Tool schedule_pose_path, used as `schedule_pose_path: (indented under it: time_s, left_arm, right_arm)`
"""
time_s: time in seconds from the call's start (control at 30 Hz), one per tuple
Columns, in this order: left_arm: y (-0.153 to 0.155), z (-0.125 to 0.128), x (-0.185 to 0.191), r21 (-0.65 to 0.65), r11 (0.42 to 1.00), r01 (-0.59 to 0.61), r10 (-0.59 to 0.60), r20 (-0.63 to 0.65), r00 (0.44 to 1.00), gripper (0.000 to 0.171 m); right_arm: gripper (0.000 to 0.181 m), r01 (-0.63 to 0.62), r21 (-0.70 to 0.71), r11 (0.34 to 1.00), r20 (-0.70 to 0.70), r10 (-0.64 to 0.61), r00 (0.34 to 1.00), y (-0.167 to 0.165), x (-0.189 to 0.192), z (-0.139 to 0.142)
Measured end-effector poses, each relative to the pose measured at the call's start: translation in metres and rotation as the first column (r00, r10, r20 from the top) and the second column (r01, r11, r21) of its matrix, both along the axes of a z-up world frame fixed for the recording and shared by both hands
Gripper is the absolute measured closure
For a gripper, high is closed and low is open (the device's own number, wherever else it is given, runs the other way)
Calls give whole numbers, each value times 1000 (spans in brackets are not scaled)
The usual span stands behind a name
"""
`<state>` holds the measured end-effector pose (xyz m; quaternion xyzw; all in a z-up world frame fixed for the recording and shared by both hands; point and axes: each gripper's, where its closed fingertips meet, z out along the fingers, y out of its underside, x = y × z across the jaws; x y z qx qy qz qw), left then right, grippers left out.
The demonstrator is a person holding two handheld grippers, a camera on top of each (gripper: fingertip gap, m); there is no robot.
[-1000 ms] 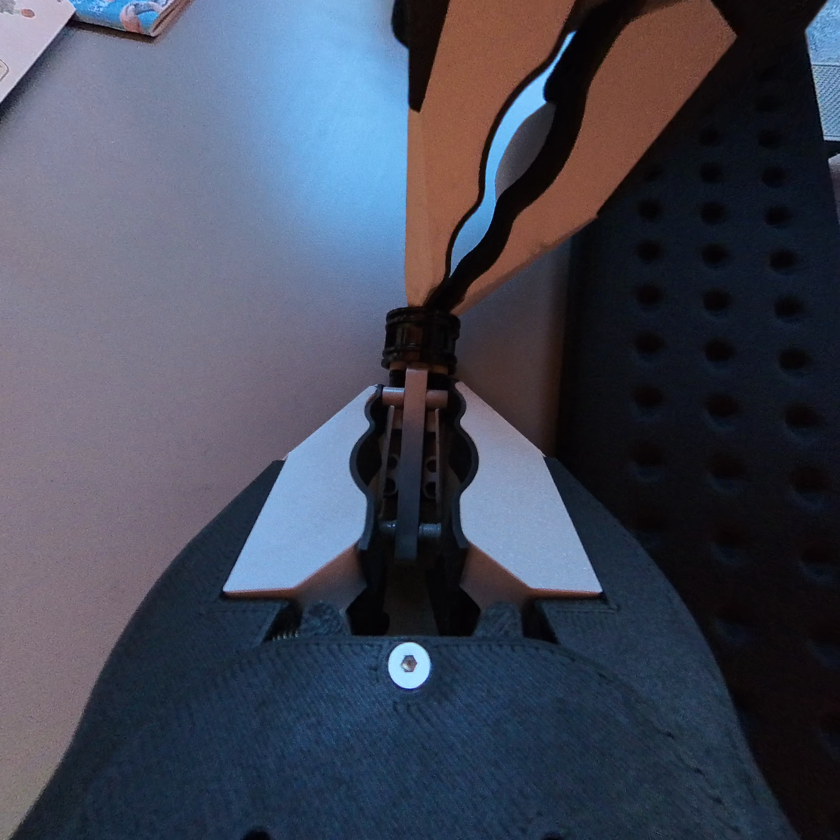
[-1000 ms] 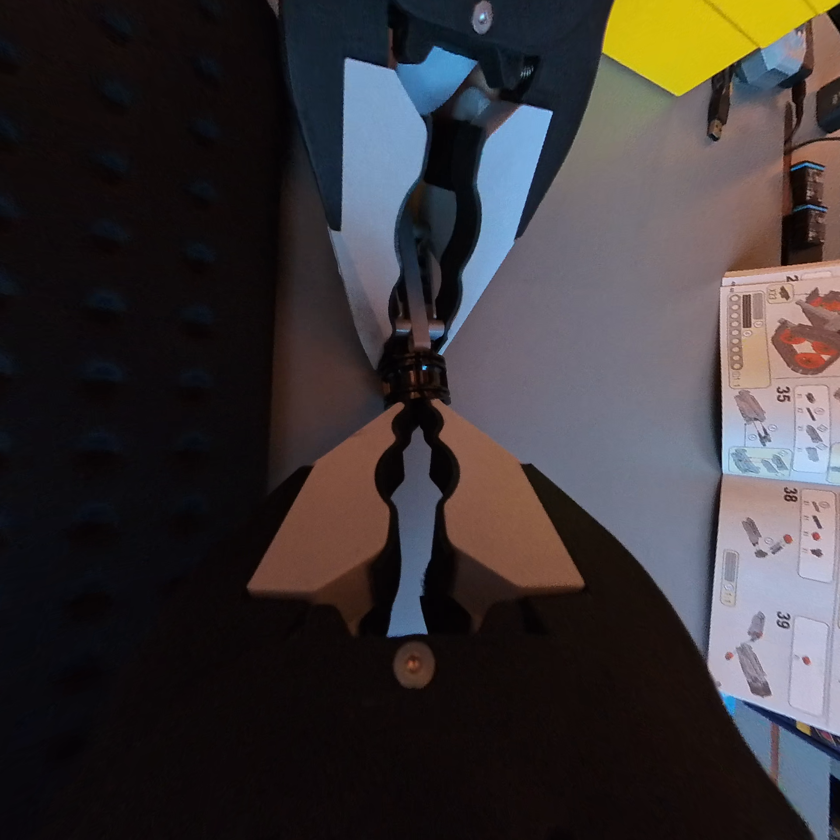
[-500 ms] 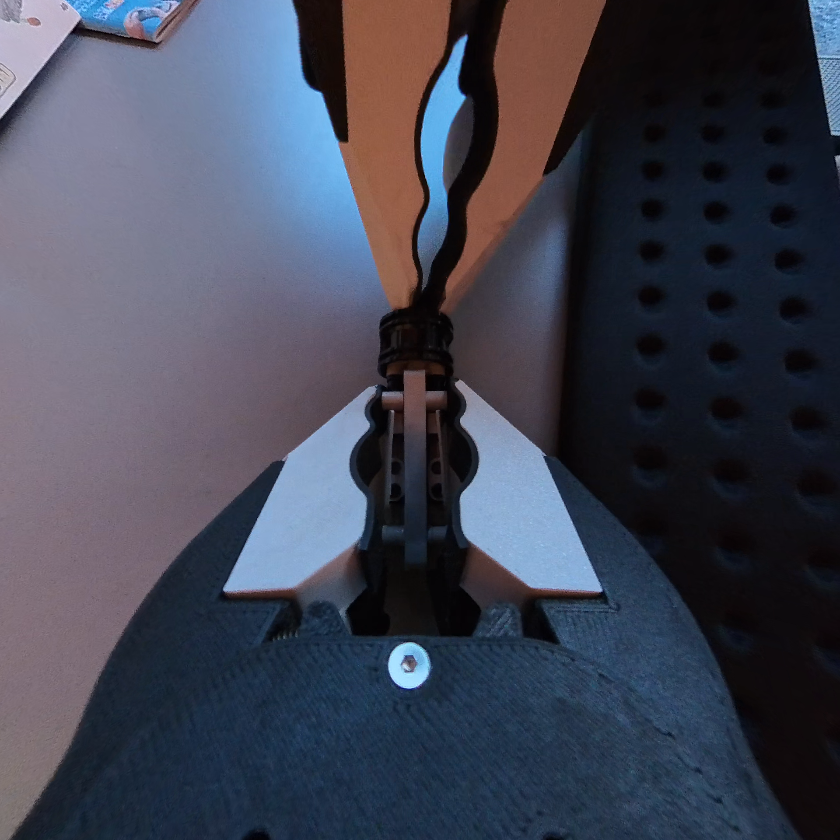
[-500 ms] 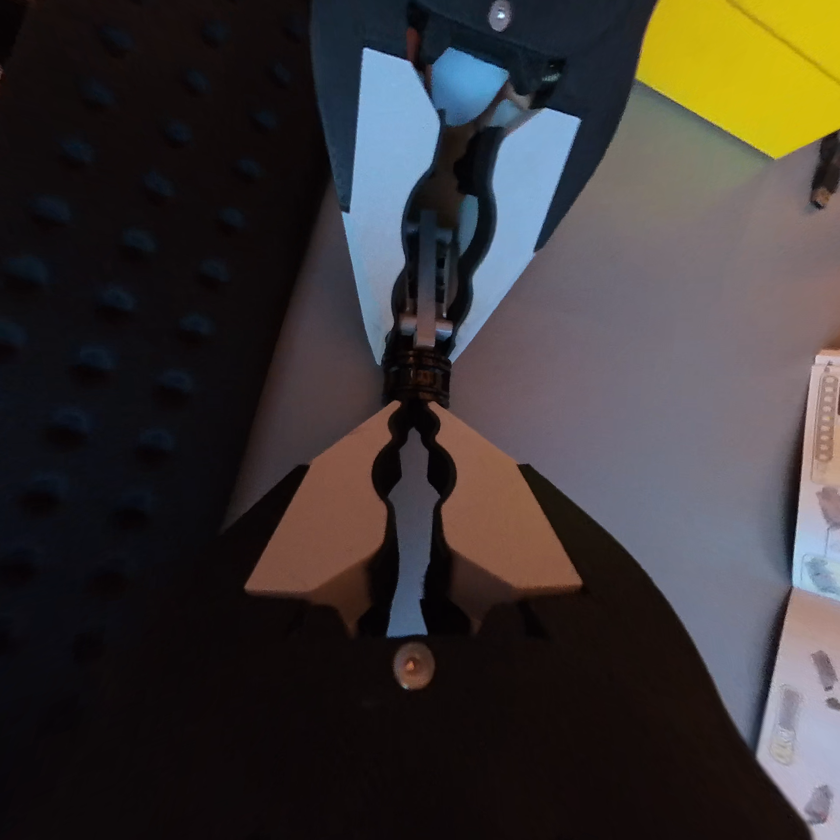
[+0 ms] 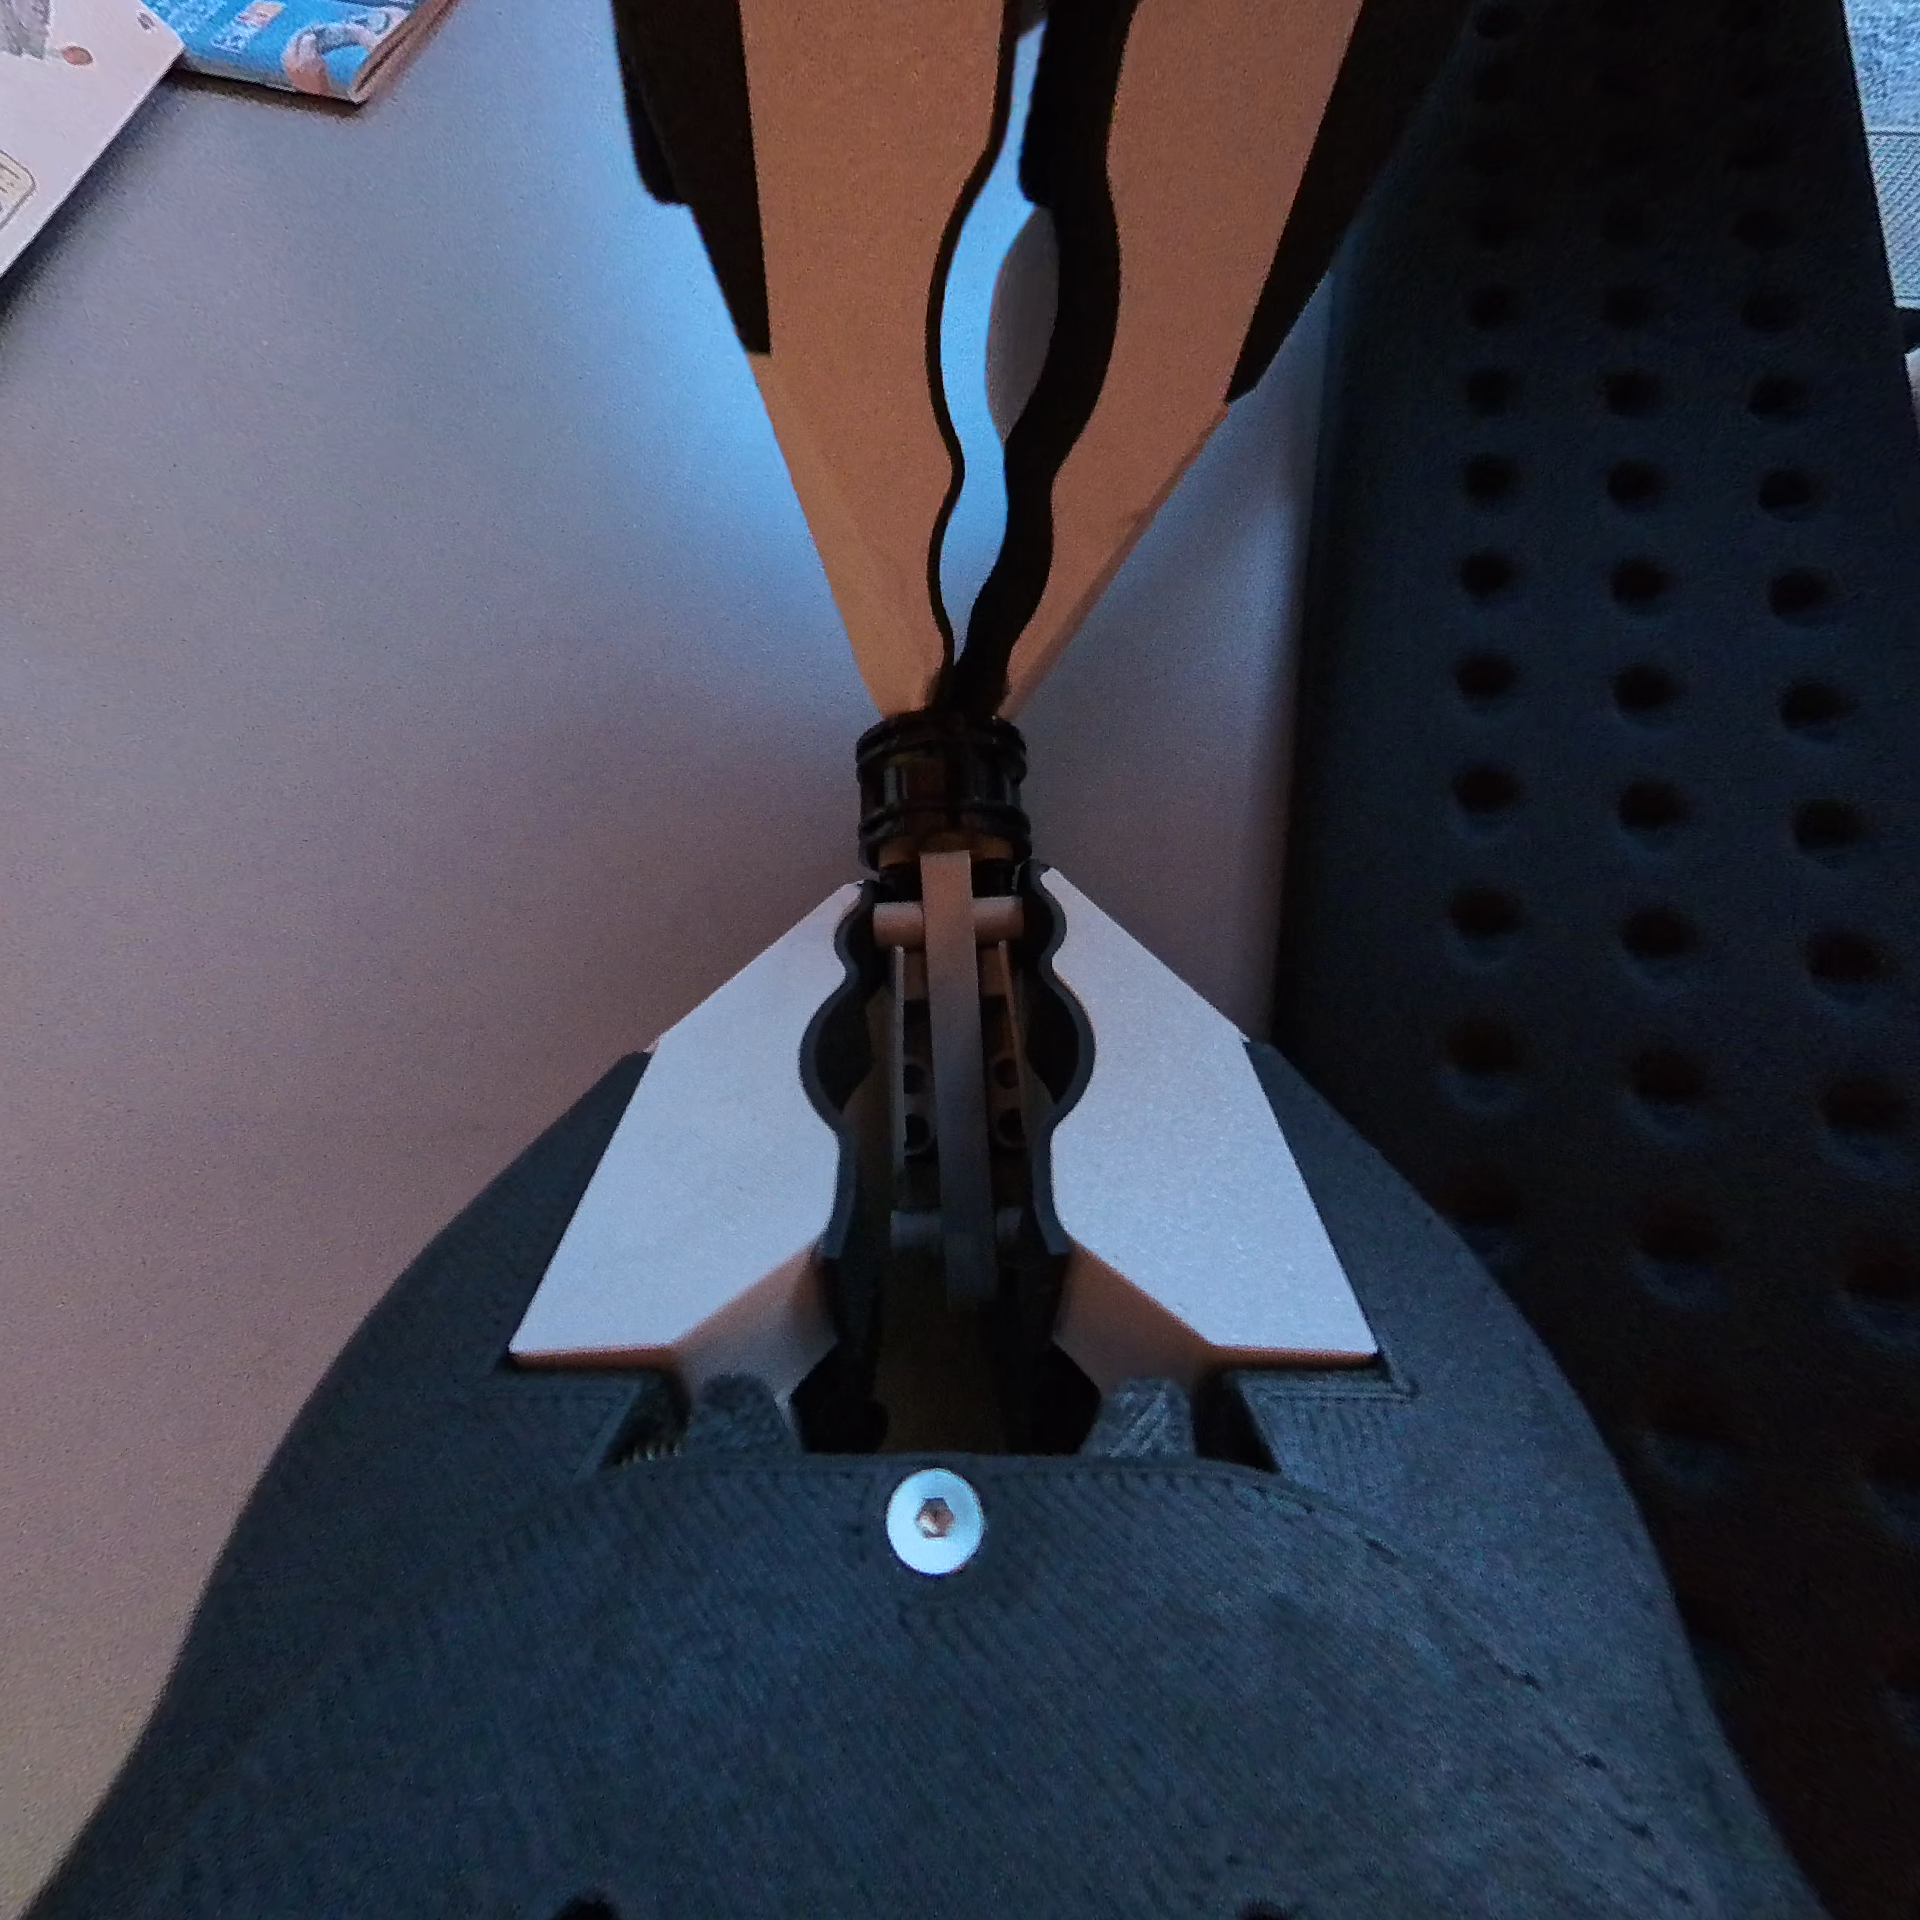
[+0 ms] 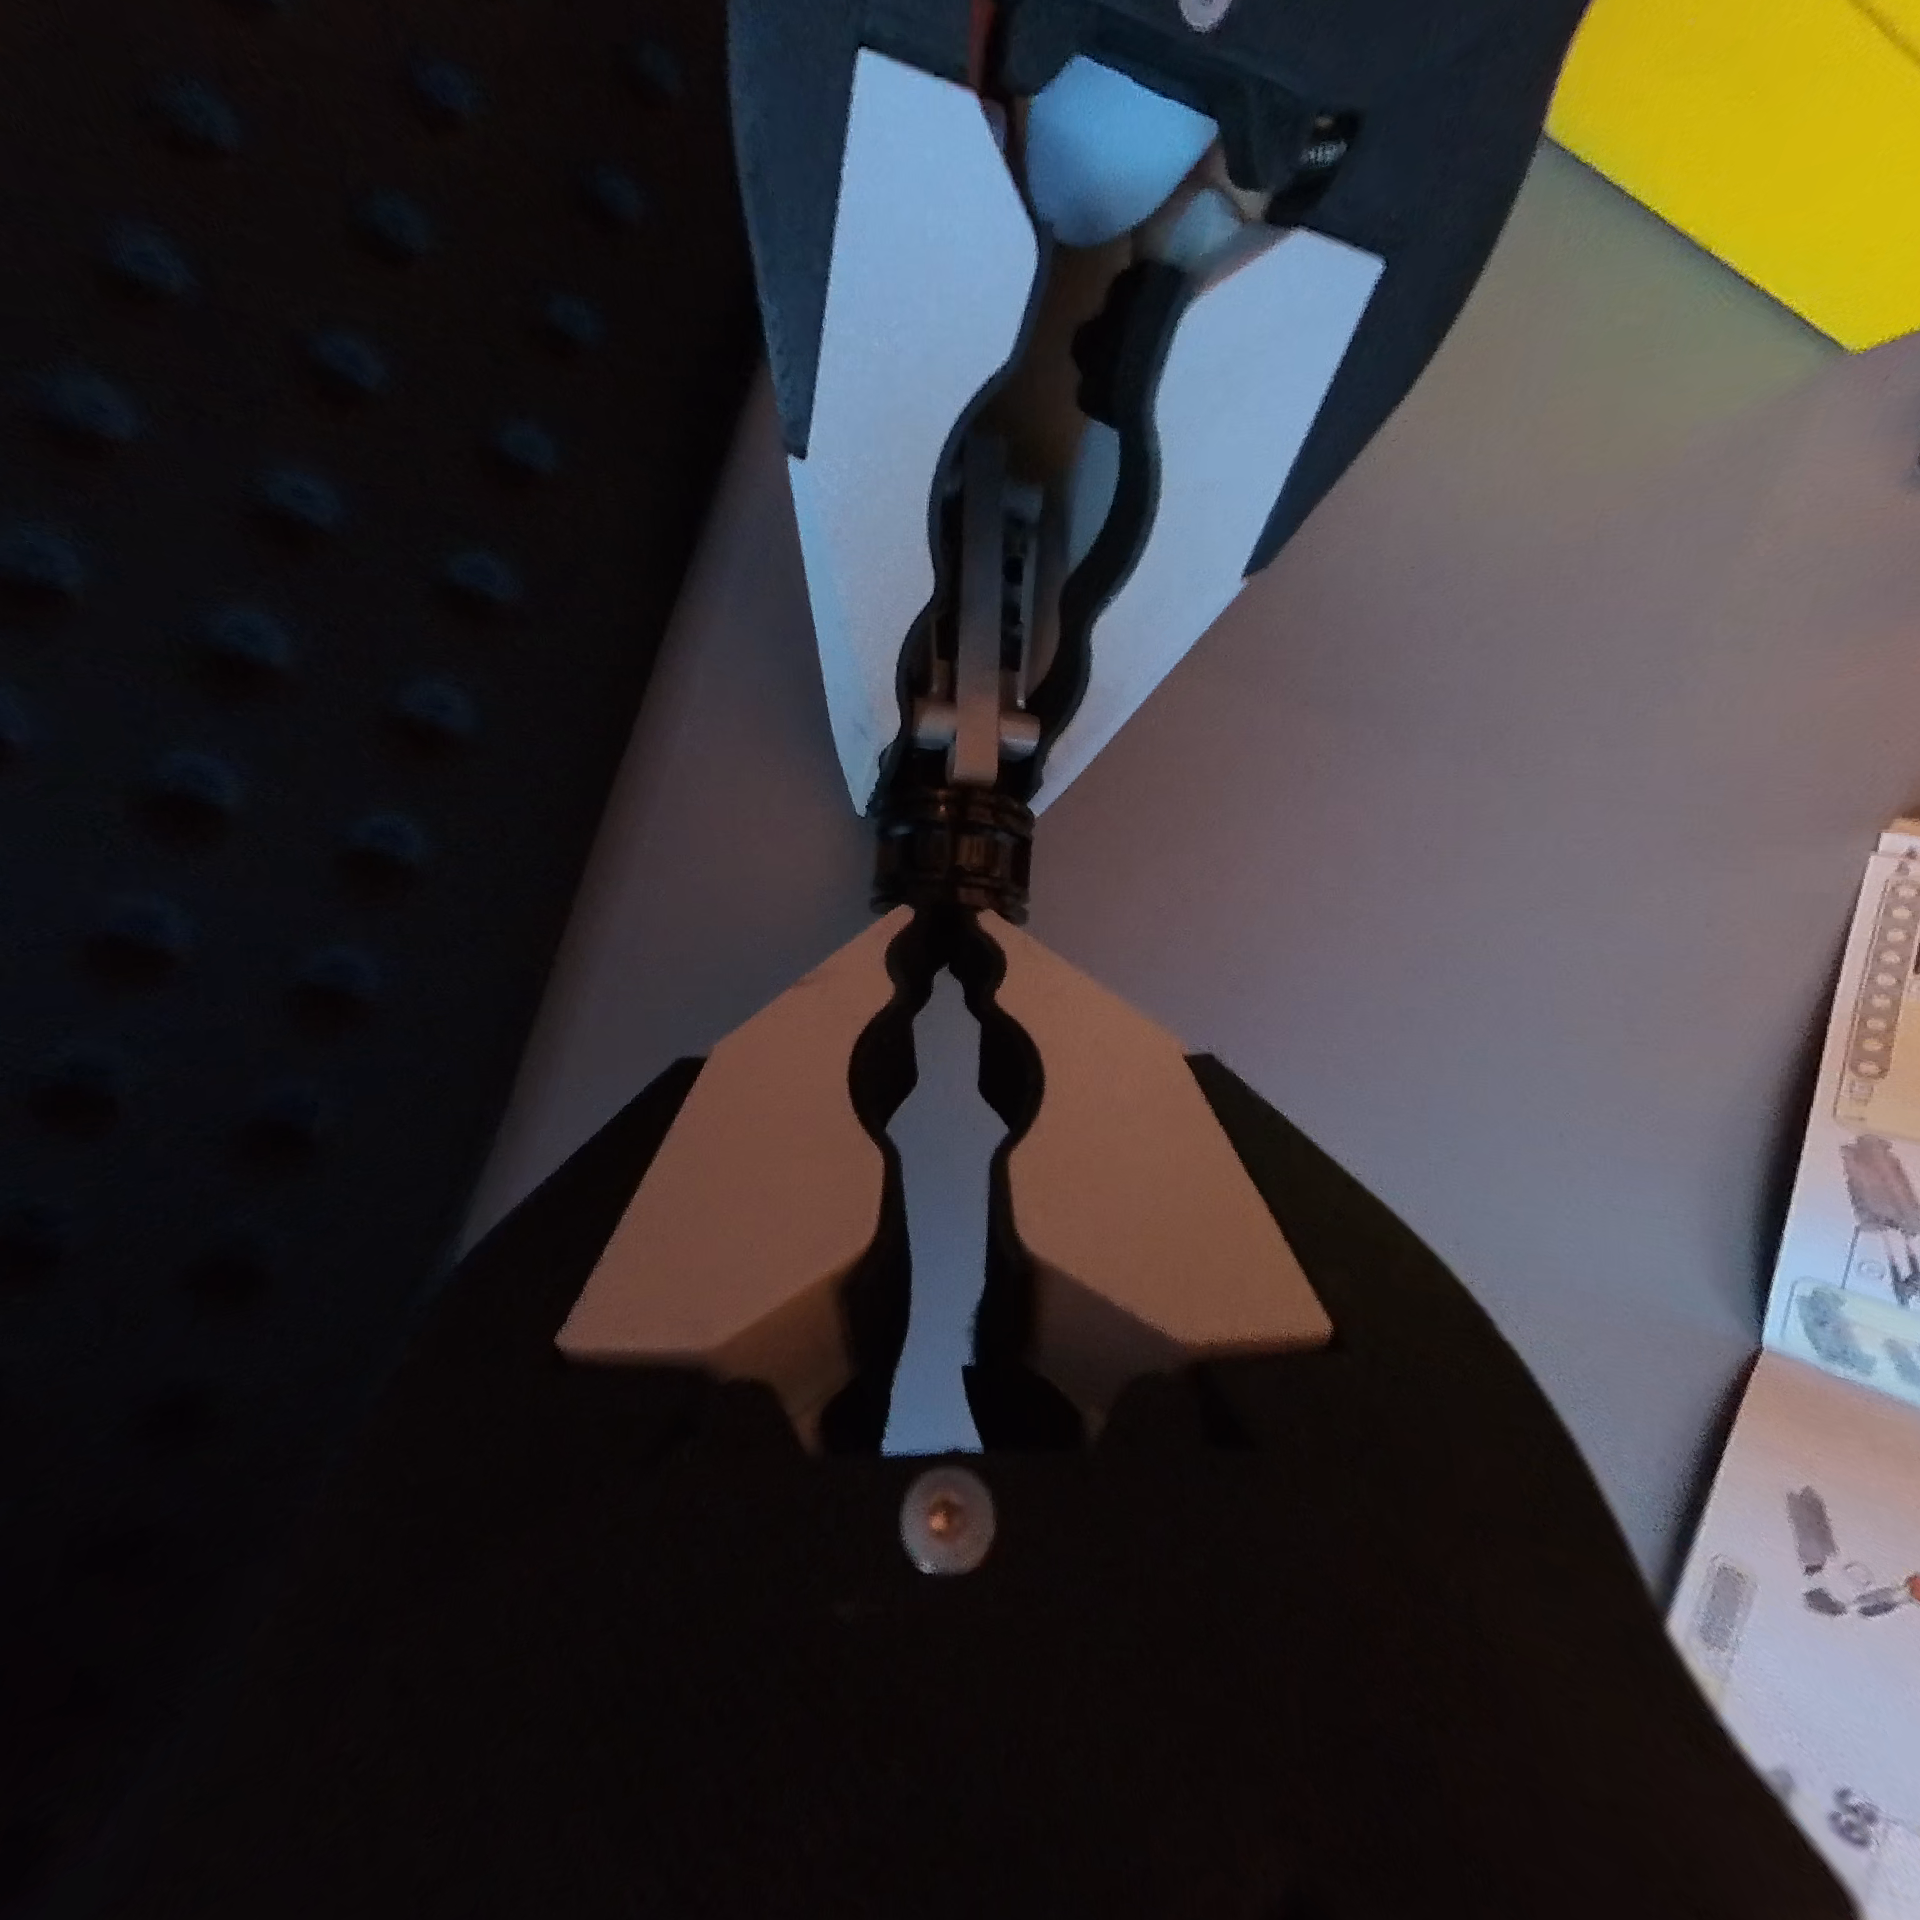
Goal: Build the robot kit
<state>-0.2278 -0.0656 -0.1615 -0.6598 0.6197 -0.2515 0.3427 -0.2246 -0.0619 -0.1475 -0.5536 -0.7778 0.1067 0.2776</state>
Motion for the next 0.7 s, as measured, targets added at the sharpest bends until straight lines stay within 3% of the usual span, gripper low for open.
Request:
schedule_pose_path:
  time_s: [0.23, 0.33, 0.47, 0.7]
  left_arm:
    - [0, 0, 1, -1, 1000, 1, -1, 3, 1000, 147]
    - [-2, 0, 2, -4, 1000, 12, -12, 3, 1000, 147]
    - [-2, 0, 2, -10, 1000, 12, -12, 3, 1000, 147]
    - [-2, 0, 2, -14, 1000, 11, -11, 4, 1000, 147]
  right_arm:
    - [170, 144, -151, 978, -144, -166, 975, 7, 8, -9]
    - [172, 102, -112, 988, -223, -125, 967, 5, 3, -6]
    - [172, 106, -78, 991, -227, -121, 966, 5, 5, -5]
    - [175, 111, -141, 984, -265, -146, 953, 1, 9, -2]
